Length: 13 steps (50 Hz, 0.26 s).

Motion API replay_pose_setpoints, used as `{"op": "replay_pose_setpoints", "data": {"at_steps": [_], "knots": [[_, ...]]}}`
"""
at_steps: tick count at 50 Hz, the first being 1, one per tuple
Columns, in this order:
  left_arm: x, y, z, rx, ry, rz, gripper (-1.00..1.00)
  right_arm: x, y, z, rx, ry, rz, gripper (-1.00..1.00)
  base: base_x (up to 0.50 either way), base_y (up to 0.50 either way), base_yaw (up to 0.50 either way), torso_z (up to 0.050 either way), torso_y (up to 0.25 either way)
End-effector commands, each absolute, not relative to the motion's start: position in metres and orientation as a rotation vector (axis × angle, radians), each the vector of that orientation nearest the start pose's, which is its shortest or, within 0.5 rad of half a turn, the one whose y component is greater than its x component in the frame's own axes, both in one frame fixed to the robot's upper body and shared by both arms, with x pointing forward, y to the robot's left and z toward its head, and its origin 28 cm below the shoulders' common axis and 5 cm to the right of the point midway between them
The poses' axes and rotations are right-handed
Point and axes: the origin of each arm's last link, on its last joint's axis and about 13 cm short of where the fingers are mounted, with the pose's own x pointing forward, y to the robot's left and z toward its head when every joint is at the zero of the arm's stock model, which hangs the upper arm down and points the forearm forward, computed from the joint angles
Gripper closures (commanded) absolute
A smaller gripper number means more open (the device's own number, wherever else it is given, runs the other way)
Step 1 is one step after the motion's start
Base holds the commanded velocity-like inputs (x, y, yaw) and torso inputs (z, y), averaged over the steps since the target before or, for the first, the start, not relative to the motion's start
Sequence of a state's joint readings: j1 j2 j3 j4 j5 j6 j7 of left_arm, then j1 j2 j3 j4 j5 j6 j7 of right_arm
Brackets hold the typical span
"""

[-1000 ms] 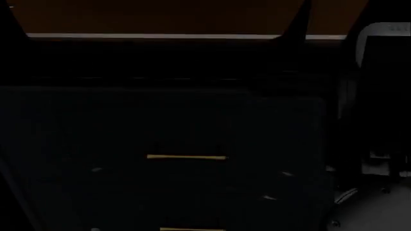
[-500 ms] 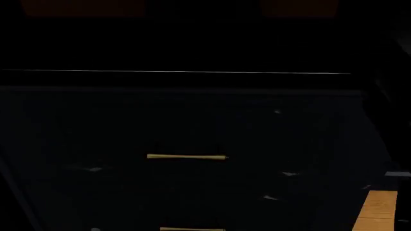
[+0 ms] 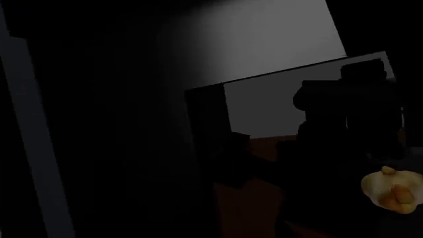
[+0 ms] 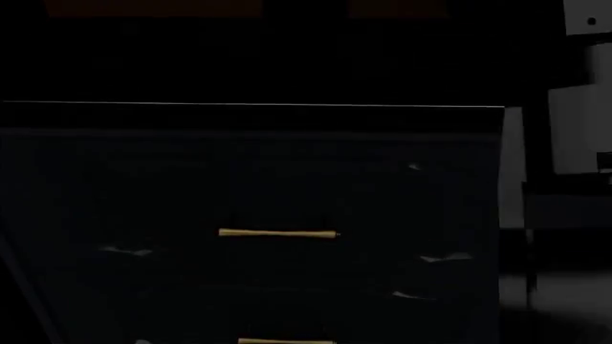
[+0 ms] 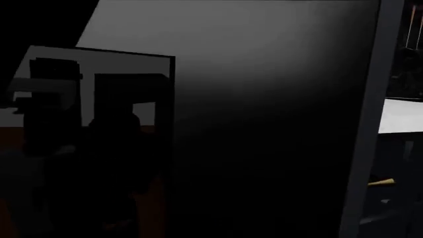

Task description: Close the oven door

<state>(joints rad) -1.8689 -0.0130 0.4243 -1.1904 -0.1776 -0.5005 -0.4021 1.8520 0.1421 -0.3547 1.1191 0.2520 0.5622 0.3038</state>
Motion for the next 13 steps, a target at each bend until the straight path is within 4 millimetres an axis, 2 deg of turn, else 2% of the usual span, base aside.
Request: {"op": "replay_pose_setpoints", "data": {"at_steps": [1,3,7,11,13], "knots": [[0.417,0.202,0.390,0.277,-0.062,0.349,-1.00,0.408,-0.136,0.406,-0.098,-0.016,-0.433,-1.00,0.02,0.00,0.00,0.000,0.000],[0.417,0.201,0.388,0.273,-0.040,0.343,-1.00,0.408,-0.135,0.402,-0.155,0.027,-0.384,-1.00,0.01,0.00,0.00,0.000,-0.006],[0.416,0.201,0.381,0.284,0.016,0.353,-1.00,0.405,-0.135,0.394,-0.137,0.125,-0.476,-1.00,0.01,0.00,0.00,0.000,-0.008],[0.415,0.201,0.375,0.331,0.097,0.300,-1.00,0.404,-0.135,0.386,-0.059,0.222,-0.449,-1.00,0.00,0.00,0.00,0.000,-0.006],[0.413,0.200,0.372,0.340,0.155,0.294,-1.00,0.406,-0.133,0.385,-0.054,0.198,-0.431,-1.00,0.01,0.00,0.00,0.000,-0.006]]}}
